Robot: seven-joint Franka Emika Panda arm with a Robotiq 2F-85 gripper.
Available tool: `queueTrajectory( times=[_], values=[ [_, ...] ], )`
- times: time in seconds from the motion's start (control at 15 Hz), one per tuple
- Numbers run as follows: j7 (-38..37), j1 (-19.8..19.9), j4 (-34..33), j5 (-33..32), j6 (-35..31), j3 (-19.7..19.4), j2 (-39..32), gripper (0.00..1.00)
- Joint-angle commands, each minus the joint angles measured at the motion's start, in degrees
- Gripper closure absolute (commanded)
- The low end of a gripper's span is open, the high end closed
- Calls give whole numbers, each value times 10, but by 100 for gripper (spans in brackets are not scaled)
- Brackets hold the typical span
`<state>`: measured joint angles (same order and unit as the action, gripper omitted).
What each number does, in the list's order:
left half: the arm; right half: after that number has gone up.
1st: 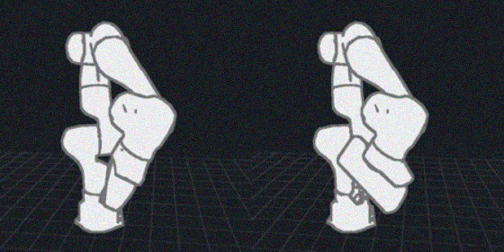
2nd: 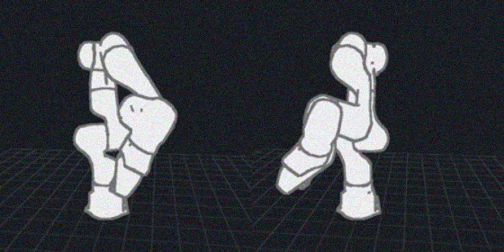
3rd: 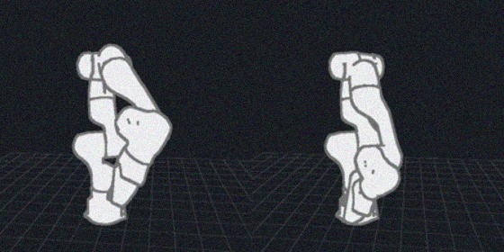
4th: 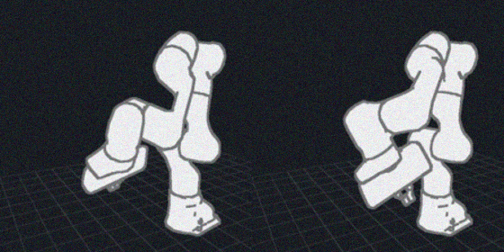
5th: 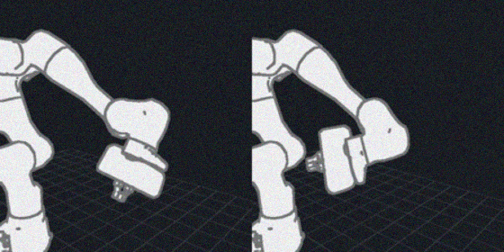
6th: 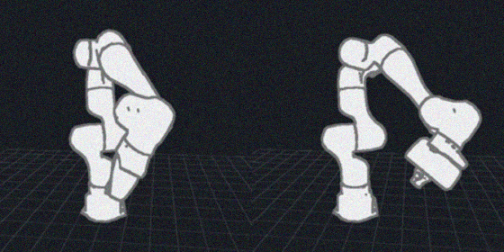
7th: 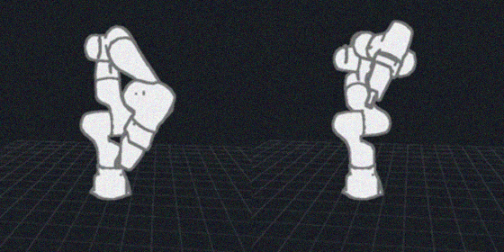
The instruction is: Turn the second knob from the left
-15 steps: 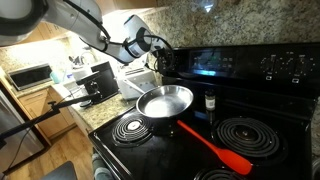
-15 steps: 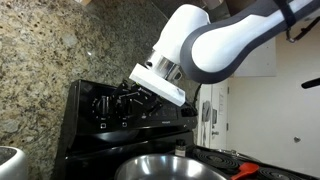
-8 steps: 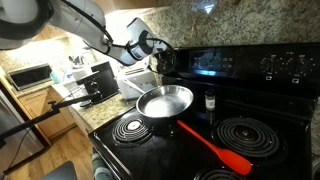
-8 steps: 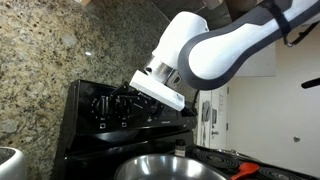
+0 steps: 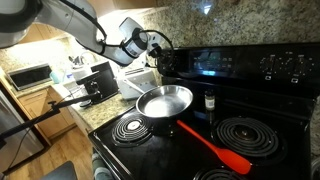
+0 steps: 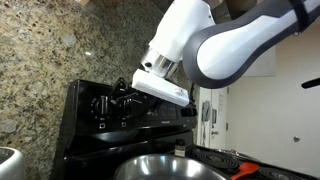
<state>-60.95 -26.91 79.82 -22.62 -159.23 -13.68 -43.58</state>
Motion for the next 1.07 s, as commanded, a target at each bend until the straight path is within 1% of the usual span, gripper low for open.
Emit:
queueTrajectory(
  times=[0.0, 0.33, 0.47, 0.67, 1.0],
  values=[
    [12, -42, 56, -25, -5, -11, 36, 0],
    [3, -82, 76, -82, 37, -39, 57, 0],
    [7, -90, 82, -103, 56, -39, 67, 0],
    [0, -114, 88, -138, 73, -38, 83, 0],
    [-10, -112, 80, -168, 62, -27, 86, 0]
  ],
)
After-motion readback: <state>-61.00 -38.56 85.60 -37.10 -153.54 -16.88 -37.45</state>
